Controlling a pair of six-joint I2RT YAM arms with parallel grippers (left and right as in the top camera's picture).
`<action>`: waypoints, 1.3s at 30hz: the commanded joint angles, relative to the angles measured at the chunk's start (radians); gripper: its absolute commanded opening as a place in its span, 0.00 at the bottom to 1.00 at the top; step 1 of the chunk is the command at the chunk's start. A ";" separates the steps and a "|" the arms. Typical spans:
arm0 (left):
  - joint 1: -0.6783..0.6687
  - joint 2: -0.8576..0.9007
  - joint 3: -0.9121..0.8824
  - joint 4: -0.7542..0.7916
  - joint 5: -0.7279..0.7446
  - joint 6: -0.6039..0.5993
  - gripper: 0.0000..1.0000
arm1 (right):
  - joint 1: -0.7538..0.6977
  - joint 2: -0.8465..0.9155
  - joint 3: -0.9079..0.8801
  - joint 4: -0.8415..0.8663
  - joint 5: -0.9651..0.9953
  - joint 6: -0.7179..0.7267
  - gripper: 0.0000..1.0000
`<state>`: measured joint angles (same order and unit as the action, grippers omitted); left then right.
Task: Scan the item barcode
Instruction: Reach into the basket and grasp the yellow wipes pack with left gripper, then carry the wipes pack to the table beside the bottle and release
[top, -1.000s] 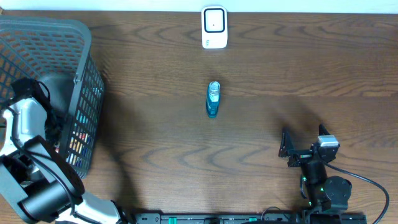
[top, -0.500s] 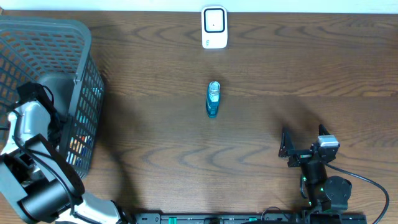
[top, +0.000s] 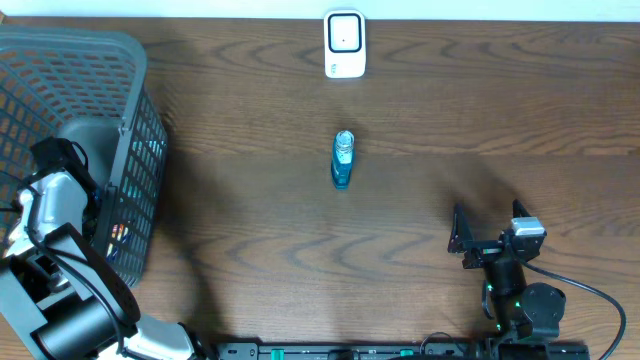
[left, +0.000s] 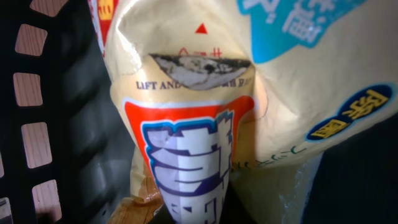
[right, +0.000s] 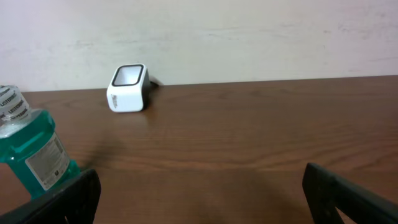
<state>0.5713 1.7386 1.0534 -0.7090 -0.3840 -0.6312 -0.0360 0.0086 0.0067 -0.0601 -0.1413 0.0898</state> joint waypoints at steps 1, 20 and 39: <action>0.016 0.031 -0.017 -0.041 0.152 -0.001 0.07 | -0.003 -0.002 -0.001 -0.003 0.001 -0.009 0.99; -0.147 -0.795 0.208 0.103 0.557 0.027 0.07 | -0.003 -0.002 -0.001 -0.004 0.001 -0.009 0.99; -0.596 -0.795 0.208 0.108 0.668 0.222 0.07 | -0.003 -0.002 -0.001 -0.004 0.001 -0.009 0.99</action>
<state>0.0345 0.9306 1.2461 -0.6086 0.2649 -0.4828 -0.0360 0.0086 0.0067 -0.0601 -0.1413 0.0898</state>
